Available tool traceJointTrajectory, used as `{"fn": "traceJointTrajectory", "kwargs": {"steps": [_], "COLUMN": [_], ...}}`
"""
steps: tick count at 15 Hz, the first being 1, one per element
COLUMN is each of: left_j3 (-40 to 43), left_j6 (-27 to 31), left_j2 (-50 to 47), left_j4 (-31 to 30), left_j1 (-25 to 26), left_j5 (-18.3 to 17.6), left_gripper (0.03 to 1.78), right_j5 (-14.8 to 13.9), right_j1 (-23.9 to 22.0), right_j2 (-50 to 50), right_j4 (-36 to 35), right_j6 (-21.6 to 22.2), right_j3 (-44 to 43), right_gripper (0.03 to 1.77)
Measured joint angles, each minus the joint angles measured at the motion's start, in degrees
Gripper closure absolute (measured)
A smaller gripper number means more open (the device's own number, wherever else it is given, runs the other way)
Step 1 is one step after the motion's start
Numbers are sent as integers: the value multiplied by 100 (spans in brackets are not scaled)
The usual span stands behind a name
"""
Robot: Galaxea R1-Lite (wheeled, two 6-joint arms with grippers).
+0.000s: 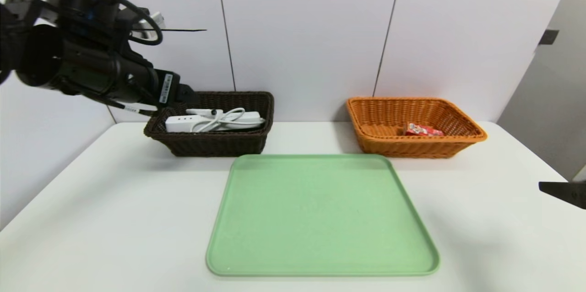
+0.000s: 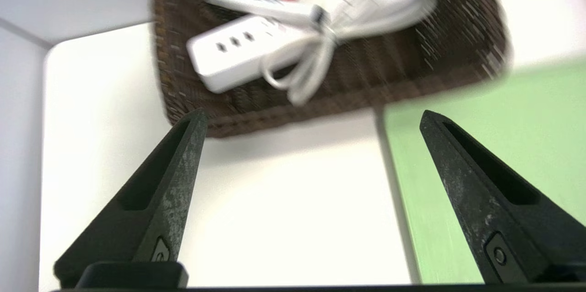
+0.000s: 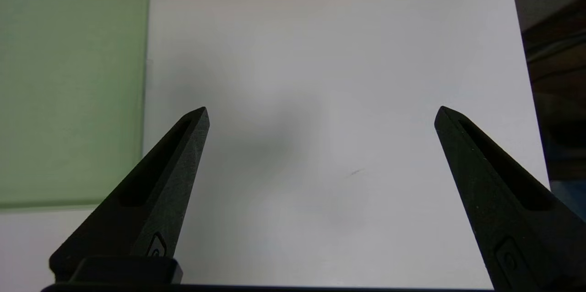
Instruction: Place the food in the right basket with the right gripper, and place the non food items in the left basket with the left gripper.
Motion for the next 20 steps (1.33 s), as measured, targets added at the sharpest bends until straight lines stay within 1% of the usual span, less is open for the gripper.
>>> {"fn": "traceJointTrajectory", "kwargs": {"steps": [1, 2, 3, 4, 5, 6, 7, 9, 10, 12, 15, 17, 18, 19, 20], "left_j3": [347, 630, 962, 1276, 1624, 1950, 2252, 2634, 2739, 2929, 3458, 3935, 4219, 4415, 4575], "left_j6": [333, 581, 816, 967, 1063, 1113, 1133, 1074, 1033, 978, 881, 846, 758, 521, 112], "left_j2": [-394, -742, -1161, -1556, -1988, -2388, -2806, -3528, -3846, -4469, -5535, -6338, -6751, -7057, -7280], "left_j4": [-1, 2, 11, 22, 29, 24, 13, 10, 7, -1, 21, 49, 49, -1, -45], "left_j1": [43, 69, 91, 100, 111, 116, 119, 155, 282, 623, 850, 902, 919, 930, 941], "left_j5": [-408, -684, -886, -950, -879, -699, -444, -76, 2, 41, 83, 195, 322, 534, 816], "left_gripper": [16, 16, 15, 14, 14, 14, 14, 14, 13, 12, 12, 12, 12, 12, 12], "right_j5": [280, 569, 914, 1186, 1341, 1347, 1308, 1142, 1107, 1057, 891, 768, 723, 692, 679], "right_j1": [9, 39, 141, 250, 346, 383, 405, 422, 411, 347, 106, 6, -24, -40, -40], "right_j2": [-18, -29, -38, -44, -52, -79, -143, -352, -485, -890, -1854, -2728, -3172, -3602, -4038], "right_j4": [48, 160, 304, 433, 499, 507, 524, 692, 791, 935, 990, 1003, 1006, 1009, 1007], "right_j6": [-118, -235, -325, -358, -364, -358, -351, -354, -354, -336, -312, -308, -308, -315, -321], "right_j3": [-173, -336, -522, -649, -764, -830, -859, -857, -848, -763, -221, 300, 544, 769, 984], "right_gripper": [10, 10, 10, 10, 10, 10, 10, 10, 10, 10, 10, 10, 10, 10, 10]}}
